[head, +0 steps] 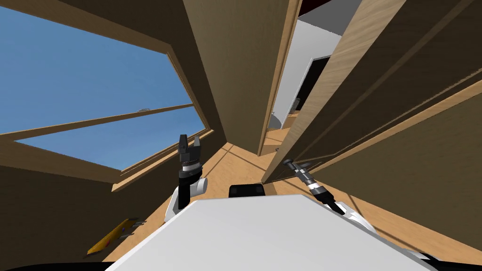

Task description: Pull the door open

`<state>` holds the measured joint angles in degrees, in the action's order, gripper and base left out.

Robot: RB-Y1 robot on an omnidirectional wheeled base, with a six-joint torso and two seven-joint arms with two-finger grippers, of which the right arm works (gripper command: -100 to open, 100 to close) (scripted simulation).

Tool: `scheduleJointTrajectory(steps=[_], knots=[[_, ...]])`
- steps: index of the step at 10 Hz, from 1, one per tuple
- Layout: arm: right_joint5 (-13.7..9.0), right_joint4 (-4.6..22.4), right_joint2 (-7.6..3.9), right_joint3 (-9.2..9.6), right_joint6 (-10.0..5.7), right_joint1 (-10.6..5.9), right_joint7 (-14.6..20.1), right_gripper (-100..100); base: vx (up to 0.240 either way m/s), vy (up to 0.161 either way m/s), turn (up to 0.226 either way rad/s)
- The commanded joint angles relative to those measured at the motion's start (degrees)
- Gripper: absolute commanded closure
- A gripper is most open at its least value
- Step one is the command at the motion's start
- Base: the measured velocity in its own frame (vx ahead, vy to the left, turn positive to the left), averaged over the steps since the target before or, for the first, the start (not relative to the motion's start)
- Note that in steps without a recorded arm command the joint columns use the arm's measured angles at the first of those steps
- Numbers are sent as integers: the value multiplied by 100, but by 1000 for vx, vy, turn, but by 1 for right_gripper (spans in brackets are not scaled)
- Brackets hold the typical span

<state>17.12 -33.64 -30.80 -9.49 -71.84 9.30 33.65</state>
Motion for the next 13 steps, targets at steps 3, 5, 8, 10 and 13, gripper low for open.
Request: scheduleJointTrajectory(steps=[3, 5, 8, 10, 13], knots=[[15, 120, -65, -42, -97, -29, 0, 100, -215, -87, 179], [27, 176, -85, -56, -145, -47, 3, 100, -229, -80, 172], [39, 240, -108, -71, -201, -67, 6, 100, -183, -68, 127], [54, 324, -84, -42, -255, -95, 1, 100, -71, -26, 6], [100, 505, -118, -95, -443, -93, 0, 100, -185, -89, 195]])
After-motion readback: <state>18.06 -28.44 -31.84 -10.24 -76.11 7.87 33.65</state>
